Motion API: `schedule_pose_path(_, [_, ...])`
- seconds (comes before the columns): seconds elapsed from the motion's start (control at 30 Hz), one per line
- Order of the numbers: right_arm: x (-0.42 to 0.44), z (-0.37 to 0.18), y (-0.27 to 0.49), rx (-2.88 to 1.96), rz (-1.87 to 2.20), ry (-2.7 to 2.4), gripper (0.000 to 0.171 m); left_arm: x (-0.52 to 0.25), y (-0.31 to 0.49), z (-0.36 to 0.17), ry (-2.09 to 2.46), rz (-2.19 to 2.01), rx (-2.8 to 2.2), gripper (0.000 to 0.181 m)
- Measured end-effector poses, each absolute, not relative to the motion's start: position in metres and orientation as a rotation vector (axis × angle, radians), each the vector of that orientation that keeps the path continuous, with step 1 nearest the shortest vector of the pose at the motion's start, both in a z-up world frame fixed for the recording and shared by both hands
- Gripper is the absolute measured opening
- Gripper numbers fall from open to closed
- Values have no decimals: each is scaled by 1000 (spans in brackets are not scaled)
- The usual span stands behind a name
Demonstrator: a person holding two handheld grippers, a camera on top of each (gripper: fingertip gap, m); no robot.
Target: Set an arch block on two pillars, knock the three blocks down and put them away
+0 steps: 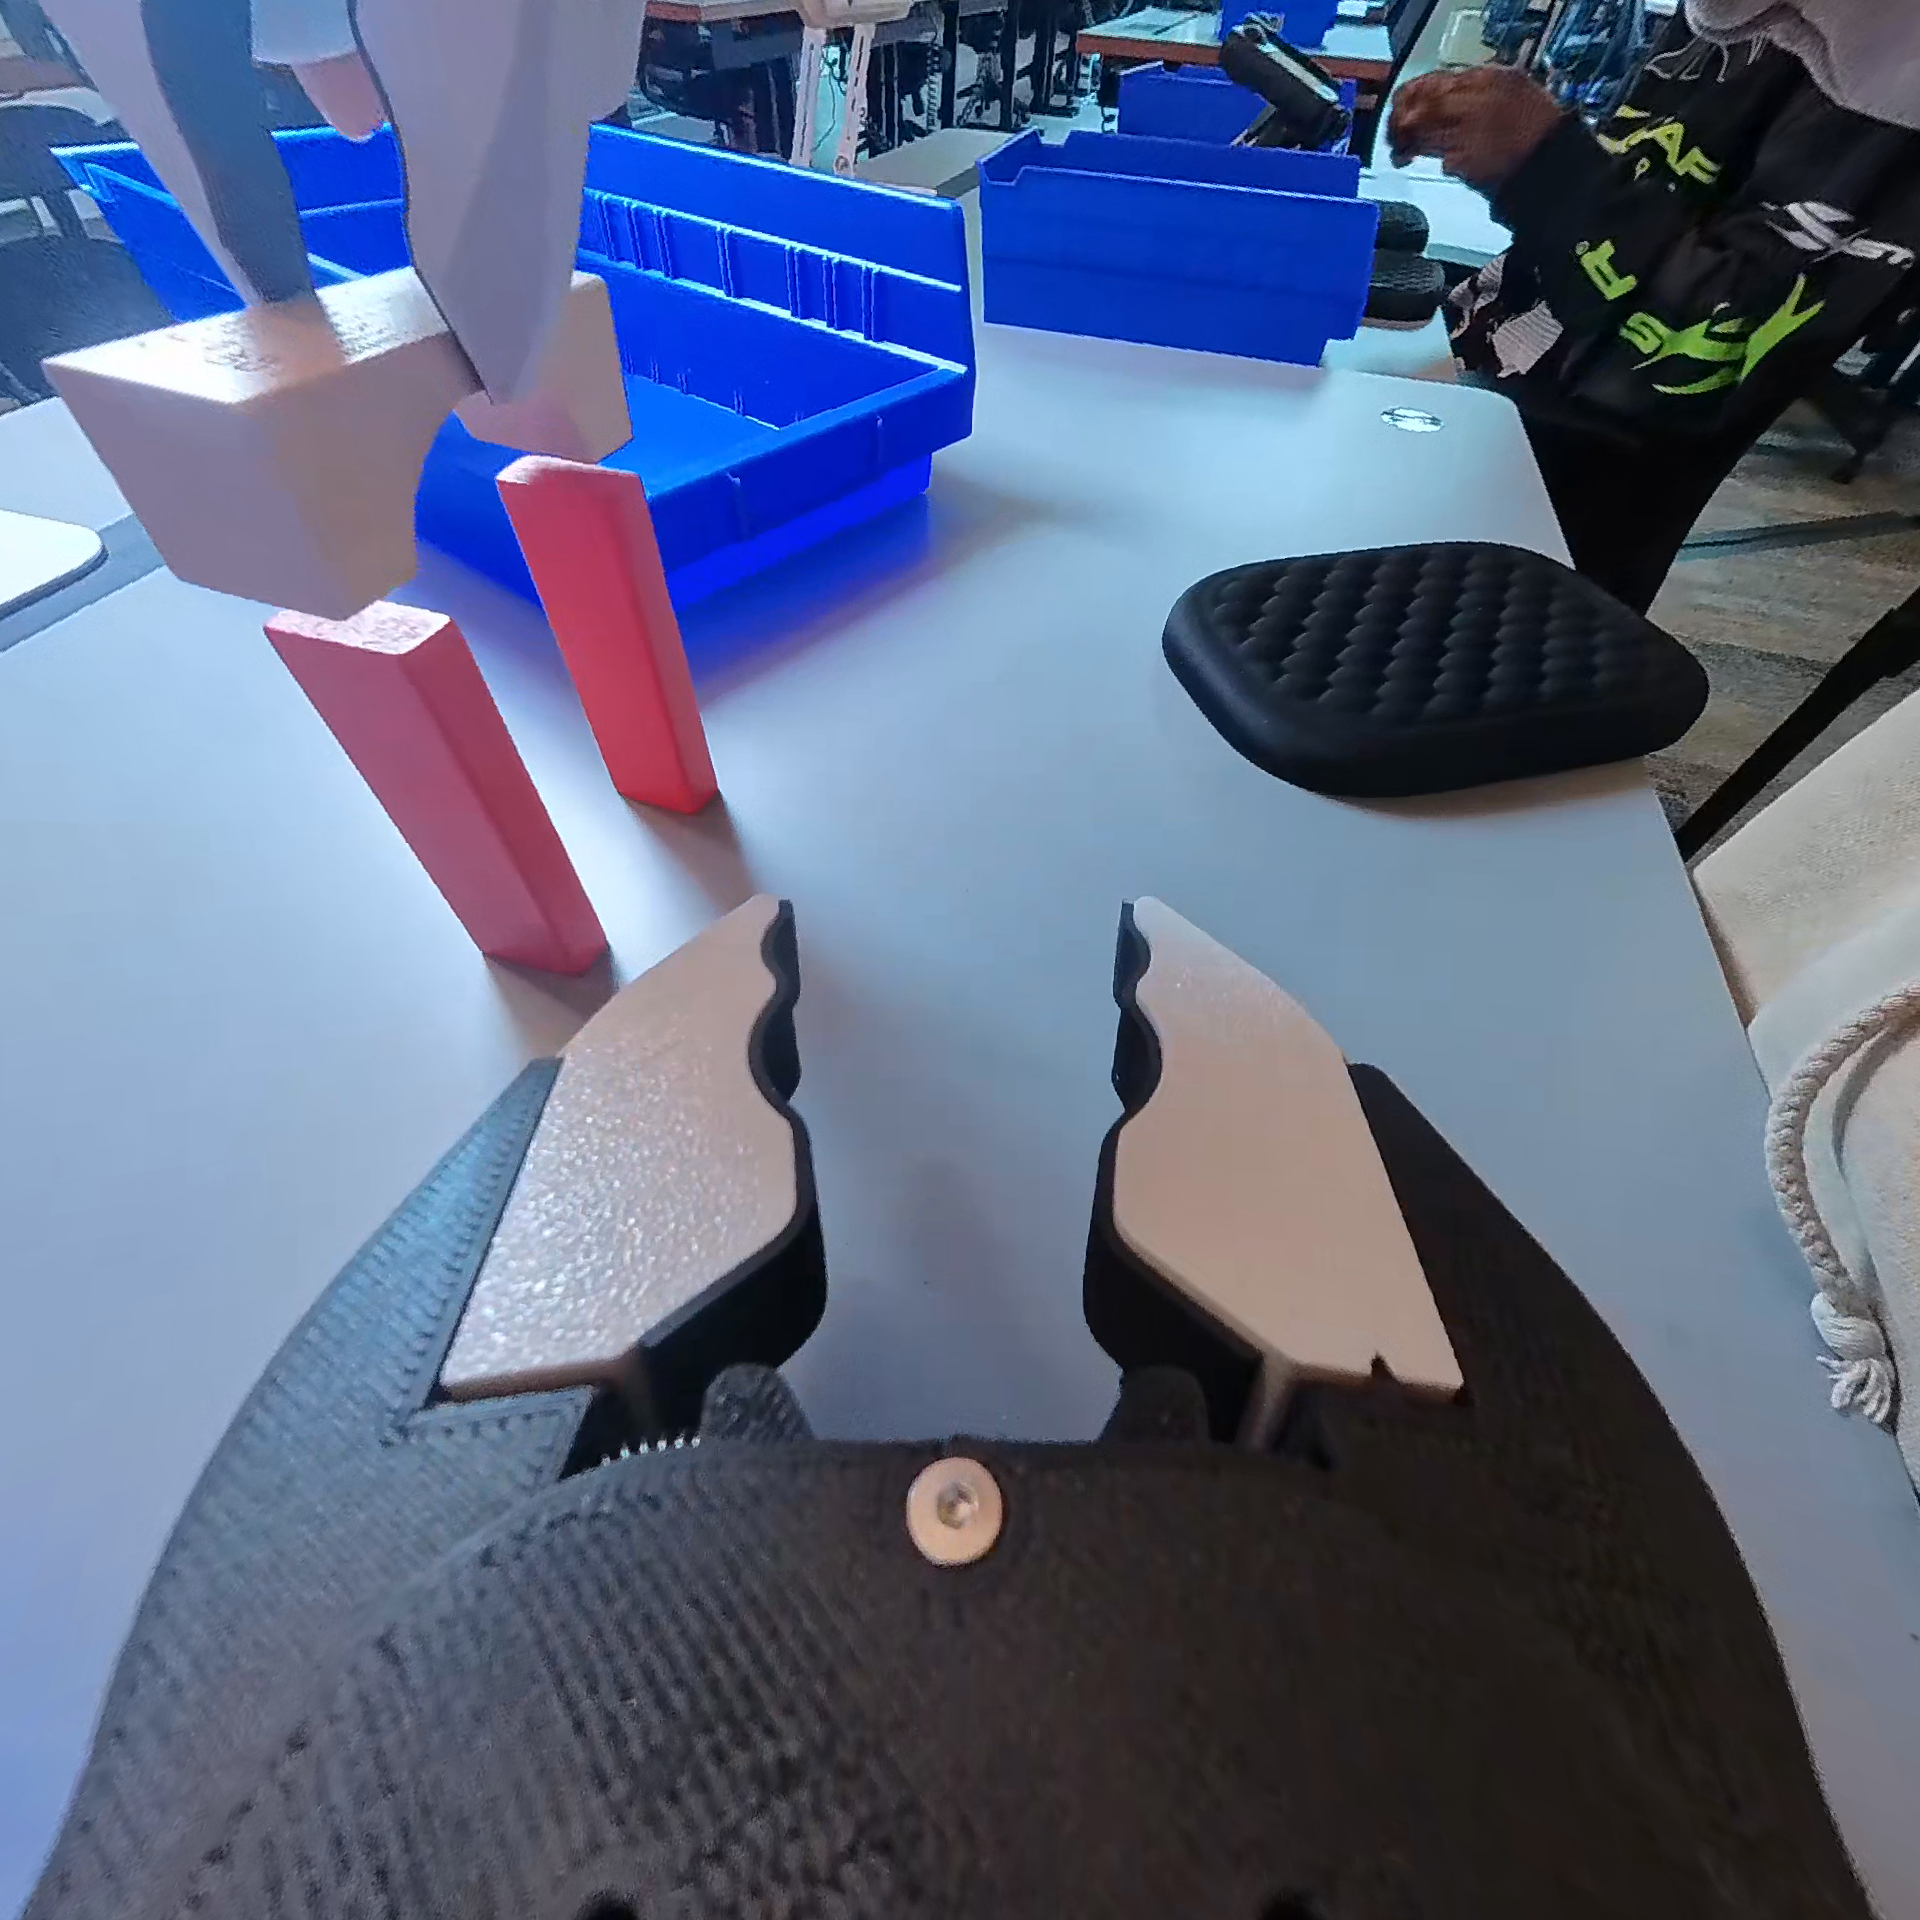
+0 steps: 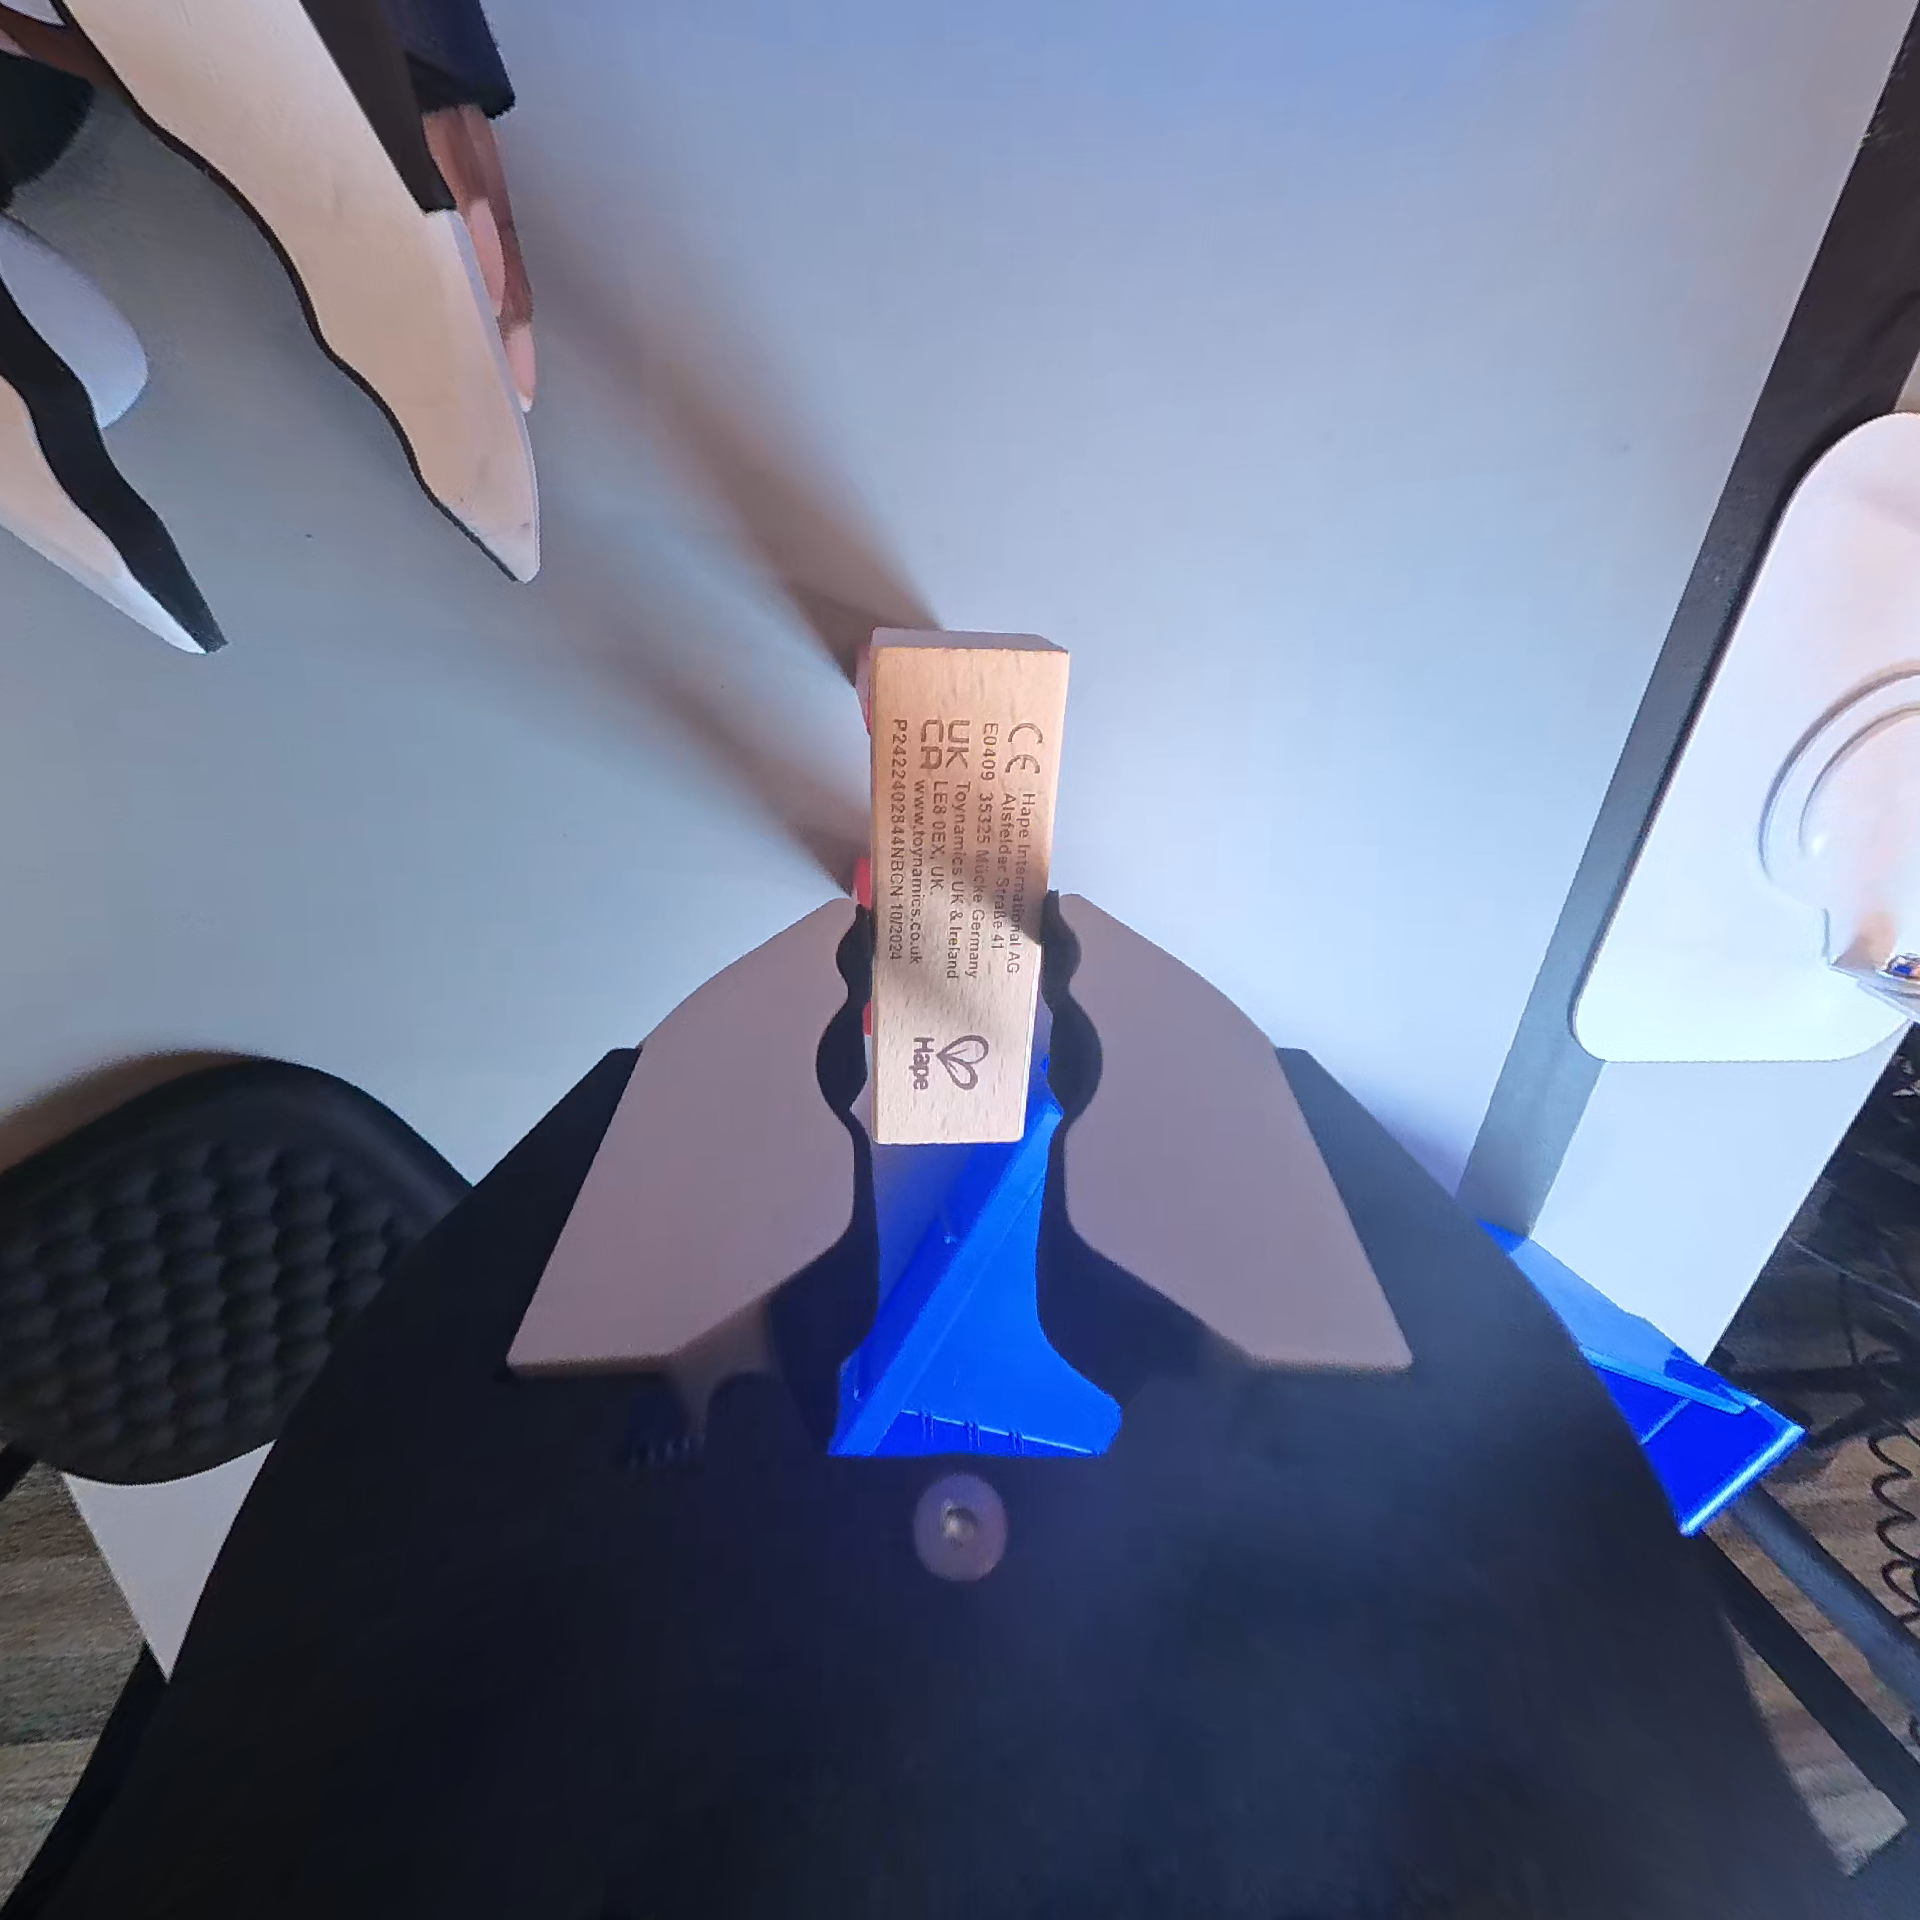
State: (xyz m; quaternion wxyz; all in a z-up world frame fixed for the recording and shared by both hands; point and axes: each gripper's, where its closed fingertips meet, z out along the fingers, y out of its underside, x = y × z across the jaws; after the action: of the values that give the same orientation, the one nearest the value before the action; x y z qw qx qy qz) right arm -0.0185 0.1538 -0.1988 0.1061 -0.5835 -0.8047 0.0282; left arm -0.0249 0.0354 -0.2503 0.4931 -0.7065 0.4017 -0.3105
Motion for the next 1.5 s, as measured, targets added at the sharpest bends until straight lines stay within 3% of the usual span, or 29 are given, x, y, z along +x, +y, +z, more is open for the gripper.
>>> schedule_pose_path(1.2, [-15, -204, 154, -1740, 49, -2387, 32, -23, 37, -259, 993, -721, -1749, 59])
schedule_pose_path(1.5, [-12, -180, 155, -1728, 40, -2357, 31, -28, 51, -252, 934, -684, -1752, 60])
